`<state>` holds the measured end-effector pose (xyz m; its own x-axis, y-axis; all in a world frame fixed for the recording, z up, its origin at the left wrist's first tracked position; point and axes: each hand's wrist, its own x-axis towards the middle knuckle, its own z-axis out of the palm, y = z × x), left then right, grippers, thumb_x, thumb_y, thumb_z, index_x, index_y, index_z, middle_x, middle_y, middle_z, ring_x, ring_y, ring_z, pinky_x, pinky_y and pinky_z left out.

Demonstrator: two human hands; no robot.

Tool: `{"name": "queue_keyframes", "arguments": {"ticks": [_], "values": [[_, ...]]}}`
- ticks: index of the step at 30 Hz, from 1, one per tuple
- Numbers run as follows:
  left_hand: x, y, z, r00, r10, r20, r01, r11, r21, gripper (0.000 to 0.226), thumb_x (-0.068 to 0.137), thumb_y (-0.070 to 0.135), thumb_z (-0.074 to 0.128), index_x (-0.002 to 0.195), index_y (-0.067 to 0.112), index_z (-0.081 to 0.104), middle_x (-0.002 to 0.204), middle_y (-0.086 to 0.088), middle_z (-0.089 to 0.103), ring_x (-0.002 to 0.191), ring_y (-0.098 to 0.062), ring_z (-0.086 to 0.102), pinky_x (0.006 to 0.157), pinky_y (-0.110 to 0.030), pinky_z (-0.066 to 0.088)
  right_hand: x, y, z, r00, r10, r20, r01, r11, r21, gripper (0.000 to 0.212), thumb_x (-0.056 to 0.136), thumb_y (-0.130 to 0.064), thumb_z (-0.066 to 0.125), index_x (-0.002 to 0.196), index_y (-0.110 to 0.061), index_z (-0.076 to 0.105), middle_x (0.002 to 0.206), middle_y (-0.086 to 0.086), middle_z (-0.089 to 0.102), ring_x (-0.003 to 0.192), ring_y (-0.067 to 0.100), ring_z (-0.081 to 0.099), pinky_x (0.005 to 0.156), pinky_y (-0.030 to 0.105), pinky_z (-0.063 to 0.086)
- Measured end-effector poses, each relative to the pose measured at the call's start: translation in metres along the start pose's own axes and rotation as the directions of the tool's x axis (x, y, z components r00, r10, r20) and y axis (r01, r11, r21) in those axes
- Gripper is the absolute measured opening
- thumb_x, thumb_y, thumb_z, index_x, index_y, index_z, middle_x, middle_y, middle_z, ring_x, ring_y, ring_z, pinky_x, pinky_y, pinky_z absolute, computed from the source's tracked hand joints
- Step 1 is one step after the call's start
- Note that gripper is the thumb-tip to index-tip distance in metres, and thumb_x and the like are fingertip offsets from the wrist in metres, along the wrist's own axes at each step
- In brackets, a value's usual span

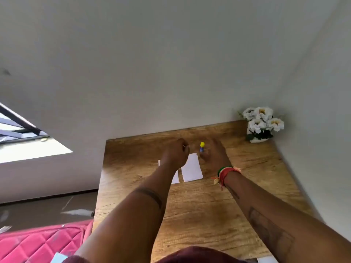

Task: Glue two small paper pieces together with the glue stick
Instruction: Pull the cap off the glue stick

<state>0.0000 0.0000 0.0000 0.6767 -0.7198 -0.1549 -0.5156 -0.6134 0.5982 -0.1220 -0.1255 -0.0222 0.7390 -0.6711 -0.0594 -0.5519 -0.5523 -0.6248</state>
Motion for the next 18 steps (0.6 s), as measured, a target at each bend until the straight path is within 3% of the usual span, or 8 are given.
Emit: {"name": "queue_keyframes", "arguments": {"ticks": [1,3,6,8,12,15,18], "values": [[0.003,0.003,0.005,1.0,-0.021,-0.005,0.021,0.998,-0.051,0.024,0.101,0.029,0.056,0.115,0.018,0.072,0.108,-0.005,0.076,0.099,-0.025,0.069,0.075,-0.028,0.047,0.003,0.004,0.001,1.0,0.018,-0.012,-0.018,0.999,0.036,0.021,0.087,-0.023,0.066,0.102,-0.009,0.061,0.114,0.02,0.065,0.102,0.032,0.056,0.084,0.035,0.044],[0.01,0.01,0.014,0.999,-0.045,-0.014,0.043,0.993,-0.111,0.025,0.101,0.029,0.058,0.118,0.016,0.072,0.112,-0.004,0.077,0.101,-0.023,0.07,0.077,-0.028,0.047,0.008,0.008,0.002,0.999,0.047,0.008,-0.047,0.995,0.09,0.027,0.087,-0.022,0.069,0.11,-0.009,0.067,0.117,0.015,0.067,0.109,0.032,0.059,0.091,0.04,0.048],[0.01,0.029,0.02,0.996,-0.084,0.002,0.083,0.979,-0.186,0.029,0.099,0.035,0.066,0.122,0.017,0.07,0.11,-0.001,0.075,0.098,-0.019,0.07,0.082,-0.031,0.055,0.003,0.013,0.003,0.999,-0.03,-0.028,0.035,0.986,0.165,0.025,0.093,-0.02,0.067,0.116,-0.013,0.073,0.119,0.01,0.07,0.112,0.029,0.062,0.095,0.038,0.05],[0.013,0.036,0.026,0.995,-0.098,0.016,0.099,0.97,-0.222,0.03,0.097,0.036,0.07,0.122,0.019,0.071,0.109,0.002,0.076,0.097,-0.016,0.07,0.085,-0.033,0.056,0.0,0.019,0.002,0.998,-0.044,-0.048,0.053,0.976,0.212,0.02,0.094,-0.015,0.065,0.112,-0.013,0.074,0.111,0.008,0.073,0.101,0.026,0.067,0.086,0.034,0.053],[0.012,0.037,0.03,0.992,-0.124,-0.038,0.104,0.939,-0.328,0.014,0.095,0.032,0.073,0.103,0.021,0.077,0.095,0.008,0.076,0.09,-0.011,0.07,0.085,-0.037,0.059,-0.004,0.011,0.003,0.998,-0.02,0.06,-0.001,0.944,0.331,0.019,0.102,-0.032,0.053,0.119,-0.026,0.06,0.094,-0.006,0.073,0.079,0.009,0.069,0.059,0.016,0.048],[0.005,0.028,0.014,0.986,-0.16,-0.054,0.122,0.897,-0.425,0.018,0.095,0.035,0.073,0.103,0.019,0.075,0.093,0.007,0.076,0.089,-0.01,0.071,0.083,-0.037,0.06,-0.007,-0.018,0.009,0.999,-0.036,0.018,0.026,0.912,0.41,0.019,0.106,-0.036,0.043,0.111,-0.024,0.058,0.096,-0.002,0.069,0.082,0.011,0.067,0.064,0.027,0.053],[-0.006,0.02,-0.018,0.984,-0.173,-0.047,0.126,0.854,-0.505,0.015,0.095,0.036,0.073,0.101,0.023,0.073,0.09,0.01,0.076,0.082,-0.005,0.073,0.079,-0.034,0.063,-0.016,-0.054,0.018,0.999,-0.016,-0.043,0.033,0.892,0.452,0.026,0.108,-0.028,0.041,0.106,-0.008,0.058,0.097,0.01,0.063,0.085,0.023,0.063,0.068,0.041,0.051]]}}
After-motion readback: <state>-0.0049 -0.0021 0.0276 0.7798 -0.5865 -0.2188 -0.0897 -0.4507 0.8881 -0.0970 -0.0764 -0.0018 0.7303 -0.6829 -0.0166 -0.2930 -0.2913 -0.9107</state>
